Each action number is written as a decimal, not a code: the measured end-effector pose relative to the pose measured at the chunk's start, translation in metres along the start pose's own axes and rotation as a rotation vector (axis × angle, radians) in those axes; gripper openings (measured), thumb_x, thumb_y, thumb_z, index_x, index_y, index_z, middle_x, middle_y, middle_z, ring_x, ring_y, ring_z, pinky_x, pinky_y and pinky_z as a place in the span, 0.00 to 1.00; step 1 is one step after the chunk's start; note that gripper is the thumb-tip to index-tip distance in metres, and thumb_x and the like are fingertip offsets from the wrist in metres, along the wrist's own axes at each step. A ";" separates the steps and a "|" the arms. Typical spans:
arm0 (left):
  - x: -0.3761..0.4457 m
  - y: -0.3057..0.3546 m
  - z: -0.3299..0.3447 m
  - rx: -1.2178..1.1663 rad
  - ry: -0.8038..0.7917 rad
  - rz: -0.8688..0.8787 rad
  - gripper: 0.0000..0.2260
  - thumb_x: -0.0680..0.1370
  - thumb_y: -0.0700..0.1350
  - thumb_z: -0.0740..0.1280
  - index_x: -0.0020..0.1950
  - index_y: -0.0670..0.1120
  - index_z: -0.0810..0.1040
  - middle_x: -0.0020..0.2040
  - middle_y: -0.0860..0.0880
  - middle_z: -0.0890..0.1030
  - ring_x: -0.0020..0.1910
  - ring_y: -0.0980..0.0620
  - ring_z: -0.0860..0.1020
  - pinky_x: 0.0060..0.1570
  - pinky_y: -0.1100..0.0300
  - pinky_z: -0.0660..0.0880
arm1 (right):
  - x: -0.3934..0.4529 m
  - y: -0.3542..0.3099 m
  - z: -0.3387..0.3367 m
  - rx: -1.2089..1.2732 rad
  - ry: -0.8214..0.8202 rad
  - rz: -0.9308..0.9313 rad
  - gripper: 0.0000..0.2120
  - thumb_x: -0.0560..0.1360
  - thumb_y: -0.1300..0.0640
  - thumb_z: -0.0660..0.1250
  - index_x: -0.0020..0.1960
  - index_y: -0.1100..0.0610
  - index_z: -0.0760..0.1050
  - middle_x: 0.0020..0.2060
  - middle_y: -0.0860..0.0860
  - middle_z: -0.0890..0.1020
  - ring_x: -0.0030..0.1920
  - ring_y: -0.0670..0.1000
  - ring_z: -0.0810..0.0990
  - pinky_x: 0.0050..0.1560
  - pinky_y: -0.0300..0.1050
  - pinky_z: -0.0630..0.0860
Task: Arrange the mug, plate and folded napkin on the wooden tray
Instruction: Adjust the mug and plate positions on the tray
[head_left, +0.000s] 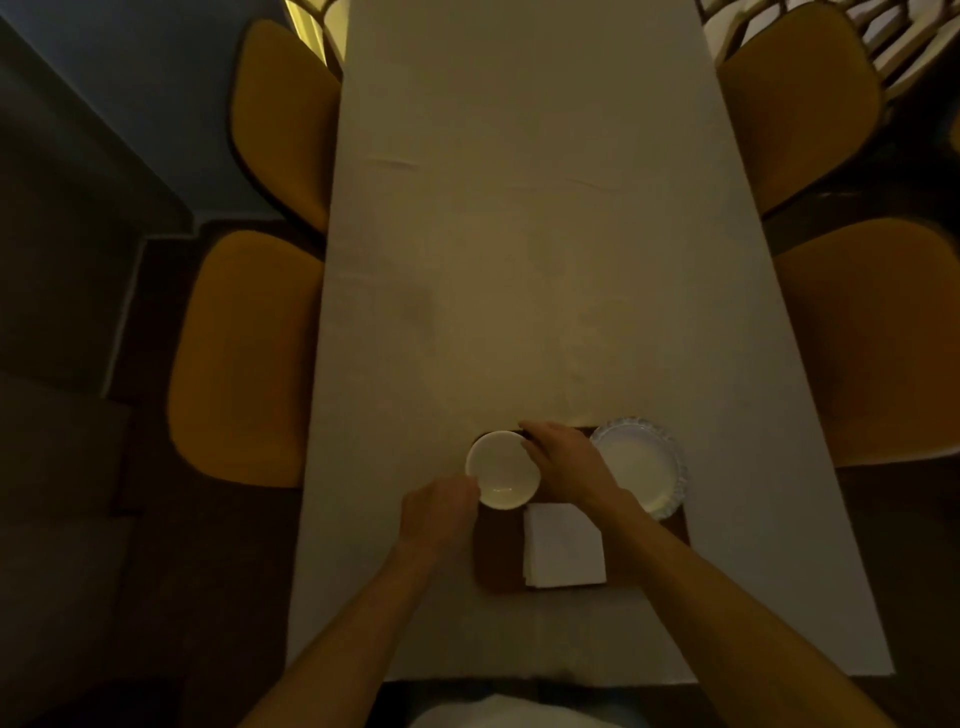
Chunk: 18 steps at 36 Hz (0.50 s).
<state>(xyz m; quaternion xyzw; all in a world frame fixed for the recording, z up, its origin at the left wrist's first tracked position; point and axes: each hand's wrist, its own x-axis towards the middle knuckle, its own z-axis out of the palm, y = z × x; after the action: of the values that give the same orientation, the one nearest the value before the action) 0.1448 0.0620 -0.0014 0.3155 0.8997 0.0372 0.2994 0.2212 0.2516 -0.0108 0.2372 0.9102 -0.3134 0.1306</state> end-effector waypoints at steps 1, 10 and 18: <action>-0.001 0.002 0.000 -0.004 -0.007 -0.013 0.16 0.82 0.51 0.50 0.51 0.47 0.75 0.47 0.45 0.82 0.46 0.42 0.81 0.46 0.50 0.79 | 0.000 0.001 0.001 -0.005 0.001 -0.009 0.19 0.81 0.47 0.58 0.69 0.52 0.70 0.60 0.54 0.80 0.59 0.56 0.78 0.56 0.50 0.74; 0.011 0.002 -0.012 0.000 -0.045 -0.062 0.12 0.81 0.45 0.52 0.52 0.46 0.75 0.50 0.44 0.81 0.47 0.42 0.80 0.46 0.51 0.76 | -0.007 0.006 0.003 0.046 0.077 -0.102 0.13 0.79 0.50 0.61 0.61 0.50 0.78 0.52 0.50 0.84 0.50 0.51 0.81 0.44 0.43 0.72; 0.027 0.004 -0.028 0.001 -0.007 -0.051 0.15 0.82 0.50 0.50 0.57 0.46 0.72 0.55 0.43 0.80 0.53 0.40 0.79 0.49 0.49 0.75 | -0.016 0.012 0.012 0.017 0.130 -0.029 0.12 0.79 0.47 0.60 0.50 0.52 0.80 0.42 0.51 0.83 0.42 0.52 0.80 0.37 0.47 0.73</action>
<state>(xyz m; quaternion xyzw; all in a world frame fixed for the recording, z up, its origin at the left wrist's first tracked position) 0.1144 0.0844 0.0084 0.2928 0.9063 0.0282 0.3034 0.2421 0.2467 -0.0196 0.2449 0.9174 -0.3070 0.0646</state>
